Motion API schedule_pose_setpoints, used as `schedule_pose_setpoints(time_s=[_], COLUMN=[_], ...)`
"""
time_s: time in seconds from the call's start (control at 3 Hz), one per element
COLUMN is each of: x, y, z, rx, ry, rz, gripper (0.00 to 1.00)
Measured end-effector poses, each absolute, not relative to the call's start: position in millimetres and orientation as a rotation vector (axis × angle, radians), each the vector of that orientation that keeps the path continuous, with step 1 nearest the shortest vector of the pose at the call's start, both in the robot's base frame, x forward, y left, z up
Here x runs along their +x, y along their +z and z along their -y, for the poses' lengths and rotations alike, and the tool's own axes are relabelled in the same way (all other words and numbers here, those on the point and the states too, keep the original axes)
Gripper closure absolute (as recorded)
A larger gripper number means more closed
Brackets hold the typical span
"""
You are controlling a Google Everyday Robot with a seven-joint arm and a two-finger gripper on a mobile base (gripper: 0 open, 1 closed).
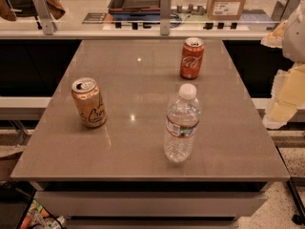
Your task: Knock coke can over
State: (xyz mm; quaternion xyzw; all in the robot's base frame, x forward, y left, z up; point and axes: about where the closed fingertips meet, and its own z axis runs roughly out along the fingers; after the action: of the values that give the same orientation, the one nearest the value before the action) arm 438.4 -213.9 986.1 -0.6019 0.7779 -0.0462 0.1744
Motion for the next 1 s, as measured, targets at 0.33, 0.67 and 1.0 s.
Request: schedule_pose_setpoints(time_s=[0.33, 0.67, 1.0], x=[438, 470, 517], y=[986, 980, 972], z=[214, 216, 216], rx=[-1.706, -1.642, -1.546], ry=[-0.131, -0.069, 0.025], rz=[-2.205, -2.168, -2.099], gripper=[0.0, 0.0, 0.0])
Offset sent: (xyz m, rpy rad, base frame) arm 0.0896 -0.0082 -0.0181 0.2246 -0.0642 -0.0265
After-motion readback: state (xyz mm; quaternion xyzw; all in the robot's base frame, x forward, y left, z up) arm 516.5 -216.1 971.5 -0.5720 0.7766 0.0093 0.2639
